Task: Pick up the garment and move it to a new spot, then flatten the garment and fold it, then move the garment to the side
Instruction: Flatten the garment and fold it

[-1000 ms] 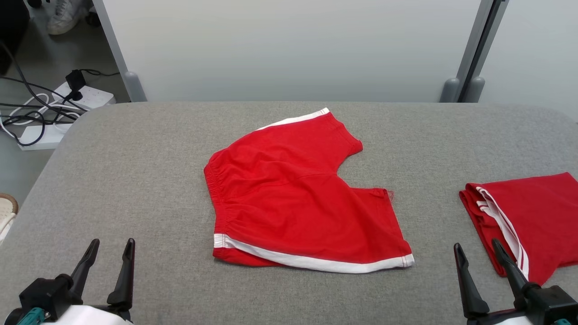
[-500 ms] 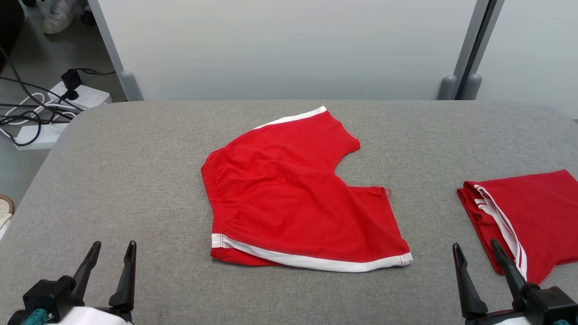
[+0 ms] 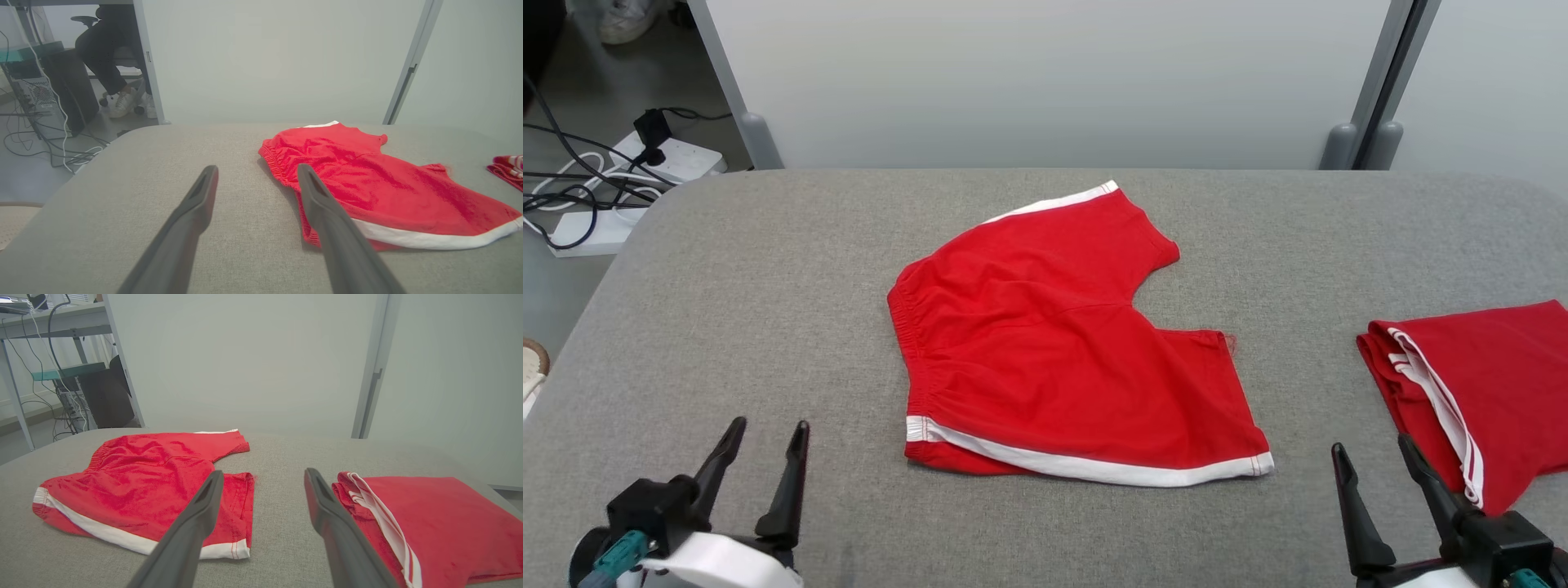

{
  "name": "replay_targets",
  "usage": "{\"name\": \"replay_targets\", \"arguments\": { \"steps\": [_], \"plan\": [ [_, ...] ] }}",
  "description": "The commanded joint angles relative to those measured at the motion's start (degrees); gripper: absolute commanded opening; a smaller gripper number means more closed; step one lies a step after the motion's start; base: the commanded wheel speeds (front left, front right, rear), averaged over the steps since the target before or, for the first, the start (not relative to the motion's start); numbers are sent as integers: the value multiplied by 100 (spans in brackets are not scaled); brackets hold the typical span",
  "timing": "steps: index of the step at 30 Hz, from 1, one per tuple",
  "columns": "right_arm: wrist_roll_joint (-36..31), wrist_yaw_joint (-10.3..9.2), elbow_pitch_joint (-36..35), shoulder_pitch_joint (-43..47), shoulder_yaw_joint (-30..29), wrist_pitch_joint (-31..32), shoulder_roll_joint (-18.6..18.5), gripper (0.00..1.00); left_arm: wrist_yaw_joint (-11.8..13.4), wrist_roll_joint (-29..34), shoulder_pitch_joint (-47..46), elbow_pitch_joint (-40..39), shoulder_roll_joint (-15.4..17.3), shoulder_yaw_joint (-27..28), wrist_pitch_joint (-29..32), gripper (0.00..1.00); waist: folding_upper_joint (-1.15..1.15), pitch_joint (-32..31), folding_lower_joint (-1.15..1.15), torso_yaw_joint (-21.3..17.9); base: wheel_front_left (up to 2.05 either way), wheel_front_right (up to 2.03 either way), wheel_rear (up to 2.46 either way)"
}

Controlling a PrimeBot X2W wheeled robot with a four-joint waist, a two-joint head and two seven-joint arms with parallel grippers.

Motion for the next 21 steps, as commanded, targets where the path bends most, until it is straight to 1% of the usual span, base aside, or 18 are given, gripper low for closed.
{"name": "replay_targets", "arguments": {
  "steps": [1,6,7,8,12,16,21],
  "plan": [
    [-27,0,-77,-305,183,93,-120,100,-96,77,-489,-128,127,121,31,100,0,56,0,-6,0,0,0],
    [7,0,135,-467,389,341,-308,100,-474,99,-950,121,-20,-315,318,100,0,352,0,0,0,0,0],
    [19,0,189,-507,443,371,-336,100,-533,81,-1030,195,-74,-375,334,100,0,429,0,-11,0,0,0],
    [19,0,189,-507,443,371,-336,100,-533,81,-1030,195,-74,-375,334,100,0,429,0,-11,0,0,0],
    [65,0,448,-720,670,451,-419,100,-750,9,-1312,614,-192,-631,492,100,0,732,0,-67,0,0,0],
    [104,0,778,-982,922,513,-530,100,-872,-87,-1534,886,-186,-772,587,100,0,982,0,-104,0,0,0],
    [155,0,1140,-1309,1170,491,-613,100,-950,-194,-1730,1066,-112,-937,672,100,0,1206,0,-96,0,0,0]
  ]
}}
